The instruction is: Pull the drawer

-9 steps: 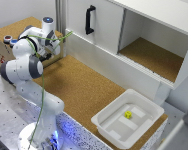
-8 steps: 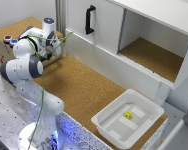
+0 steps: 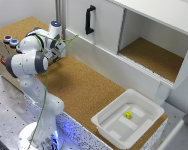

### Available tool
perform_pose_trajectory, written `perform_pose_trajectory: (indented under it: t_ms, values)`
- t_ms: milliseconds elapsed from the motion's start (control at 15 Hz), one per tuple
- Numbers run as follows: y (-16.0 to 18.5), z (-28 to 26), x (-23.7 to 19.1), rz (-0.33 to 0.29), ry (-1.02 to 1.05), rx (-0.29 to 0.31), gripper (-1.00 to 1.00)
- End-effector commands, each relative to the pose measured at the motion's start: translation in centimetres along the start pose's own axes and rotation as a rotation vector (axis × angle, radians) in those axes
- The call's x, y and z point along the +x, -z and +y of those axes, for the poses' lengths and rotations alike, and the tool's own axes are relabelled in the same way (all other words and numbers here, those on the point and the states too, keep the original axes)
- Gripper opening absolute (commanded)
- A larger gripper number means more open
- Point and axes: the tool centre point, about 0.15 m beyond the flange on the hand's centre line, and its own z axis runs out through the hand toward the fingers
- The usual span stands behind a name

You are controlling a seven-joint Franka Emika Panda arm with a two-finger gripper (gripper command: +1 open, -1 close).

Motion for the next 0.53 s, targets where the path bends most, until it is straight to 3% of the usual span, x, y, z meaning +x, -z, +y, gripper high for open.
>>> perform_pose_trajectory:
  t_ms: [0,200,467]
  values:
    - [-1.1,-0.8,-0.9,-0.035,0.022,0.042,-1.0]
    - [-2.0,-0.6,-1.1,-0.072,0.025,0.052,-1.0]
    - [-2.1,0.5,-1.2,-0.078,-0.008,0.064,-1.0]
